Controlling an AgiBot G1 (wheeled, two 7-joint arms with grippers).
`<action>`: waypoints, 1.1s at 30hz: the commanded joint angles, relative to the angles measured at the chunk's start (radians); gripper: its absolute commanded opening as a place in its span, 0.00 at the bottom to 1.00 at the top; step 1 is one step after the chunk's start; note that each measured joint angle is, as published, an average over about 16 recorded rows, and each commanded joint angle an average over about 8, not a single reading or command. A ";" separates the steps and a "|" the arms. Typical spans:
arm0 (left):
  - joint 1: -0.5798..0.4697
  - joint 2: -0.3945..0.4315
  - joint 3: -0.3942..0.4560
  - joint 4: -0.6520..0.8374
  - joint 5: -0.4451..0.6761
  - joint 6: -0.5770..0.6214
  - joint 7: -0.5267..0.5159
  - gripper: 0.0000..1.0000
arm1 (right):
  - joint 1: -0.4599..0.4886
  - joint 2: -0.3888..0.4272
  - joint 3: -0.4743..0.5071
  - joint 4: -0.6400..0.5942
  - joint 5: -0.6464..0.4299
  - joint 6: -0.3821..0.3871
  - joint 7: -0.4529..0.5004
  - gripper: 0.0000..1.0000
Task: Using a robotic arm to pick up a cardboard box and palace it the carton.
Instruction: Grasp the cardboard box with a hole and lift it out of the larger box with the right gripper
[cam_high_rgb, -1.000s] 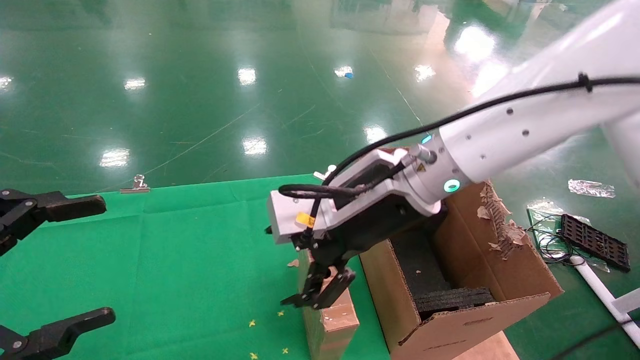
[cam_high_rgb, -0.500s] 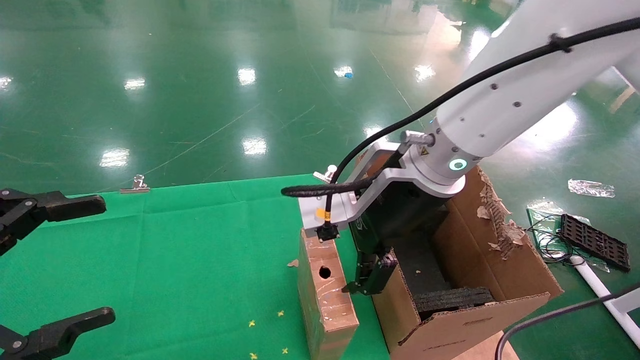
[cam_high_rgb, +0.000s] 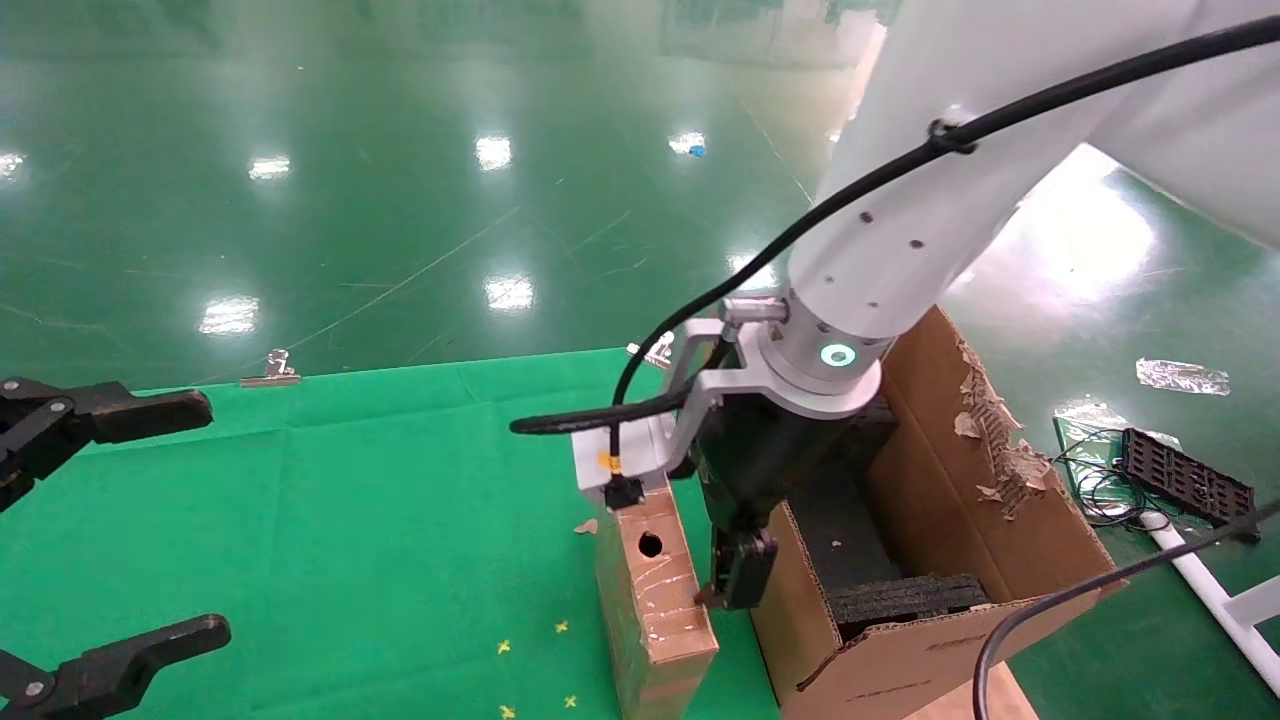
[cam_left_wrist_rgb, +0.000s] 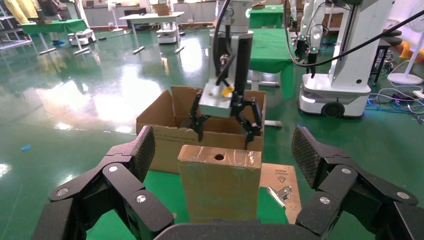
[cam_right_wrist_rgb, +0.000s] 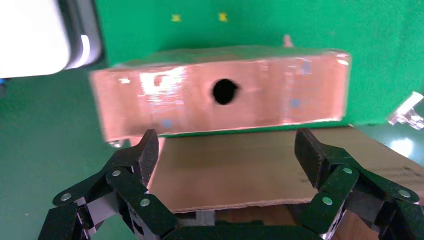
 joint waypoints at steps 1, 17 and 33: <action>0.000 0.000 0.000 0.000 0.000 0.000 0.000 1.00 | 0.004 -0.018 -0.018 0.002 -0.017 0.011 0.023 1.00; 0.000 -0.001 0.001 0.000 -0.001 -0.001 0.001 1.00 | -0.006 0.050 -0.010 -0.224 0.176 -0.015 0.463 1.00; -0.001 -0.001 0.002 0.000 -0.002 -0.001 0.001 1.00 | -0.105 -0.053 -0.067 -0.509 0.277 -0.035 0.525 1.00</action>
